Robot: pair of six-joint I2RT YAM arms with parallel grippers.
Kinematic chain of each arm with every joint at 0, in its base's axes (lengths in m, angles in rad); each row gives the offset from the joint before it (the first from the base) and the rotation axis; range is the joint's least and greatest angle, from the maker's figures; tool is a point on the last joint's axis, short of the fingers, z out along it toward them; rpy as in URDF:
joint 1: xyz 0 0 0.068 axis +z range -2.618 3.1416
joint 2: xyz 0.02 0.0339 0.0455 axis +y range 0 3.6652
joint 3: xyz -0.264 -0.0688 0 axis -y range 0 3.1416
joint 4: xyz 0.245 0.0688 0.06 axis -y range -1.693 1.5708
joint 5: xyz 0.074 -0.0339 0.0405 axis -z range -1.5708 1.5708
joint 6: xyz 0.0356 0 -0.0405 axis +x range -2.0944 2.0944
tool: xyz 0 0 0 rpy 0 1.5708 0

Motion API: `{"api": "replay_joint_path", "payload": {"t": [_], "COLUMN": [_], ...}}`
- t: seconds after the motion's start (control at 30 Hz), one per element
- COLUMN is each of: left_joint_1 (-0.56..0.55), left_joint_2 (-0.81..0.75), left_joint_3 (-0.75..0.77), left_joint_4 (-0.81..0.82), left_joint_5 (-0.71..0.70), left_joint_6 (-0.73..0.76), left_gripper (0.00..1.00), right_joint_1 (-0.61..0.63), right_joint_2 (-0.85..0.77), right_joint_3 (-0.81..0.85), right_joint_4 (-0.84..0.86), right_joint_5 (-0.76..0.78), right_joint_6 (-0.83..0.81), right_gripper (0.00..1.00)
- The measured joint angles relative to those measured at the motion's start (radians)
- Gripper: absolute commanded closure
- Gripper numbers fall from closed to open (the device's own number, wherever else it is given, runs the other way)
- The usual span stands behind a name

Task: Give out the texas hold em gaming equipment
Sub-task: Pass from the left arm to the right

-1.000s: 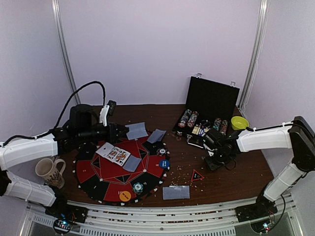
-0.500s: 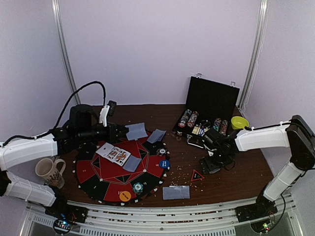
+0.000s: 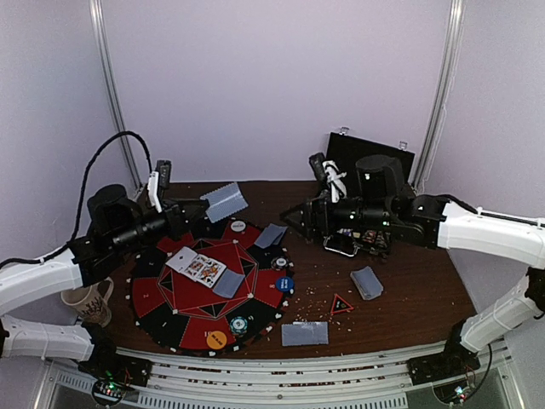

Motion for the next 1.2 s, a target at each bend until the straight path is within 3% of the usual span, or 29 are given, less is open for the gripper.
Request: {"api": "replay_joint_path", "payload": {"t": [0.17,0.27,0.47,0.73,0.87,0.97,1.07,1.13,1.2], "left_joint_1": [0.0,0.0,-0.001,-0.002,-0.002,-0.002,-0.002,-0.002,-0.004], "left_joint_2": [-0.085,-0.1,-0.1,-0.098,-0.091,-0.09,-0.091,-0.095,-0.098], "left_joint_3": [-0.087,-0.098,-0.098,-0.103,-0.104,-0.111,-0.116,-0.113,-0.089], "left_joint_4": [0.15,0.193,0.24,0.257,0.264,0.271,0.264,0.228,0.128], "left_joint_5": [-0.048,-0.061,-0.062,-0.057,-0.037,-0.013,-0.001,-0.014,-0.069], "left_joint_6": [-0.044,-0.055,-0.061,-0.061,-0.061,-0.061,-0.052,-0.042,-0.017], "left_gripper": [1.0,1.0,1.0,1.0,1.0,1.0,0.4,0.19,0.11], "right_joint_1": [0.002,0.013,0.05,0.064,0.064,0.064,0.057,0.052,0.037], "right_joint_2": [0.092,0.198,0.377,0.401,0.428,0.447,0.447,0.438,0.421], "right_joint_3": [-0.027,0.0,0.158,0.195,0.216,0.23,0.231,0.231,0.235], "right_joint_4": [0.502,0.665,0.732,0.767,0.774,0.764,0.727,0.671,0.563], "right_joint_5": [-0.126,-0.153,-0.209,-0.23,-0.229,-0.229,-0.225,-0.215,-0.194], "right_joint_6": [0.221,0.316,0.387,0.417,0.425,0.436,0.422,0.394,0.351], "right_gripper": [0.12,0.13,0.31,0.66,0.99,1.0,1.0,1.0,1.0]}}
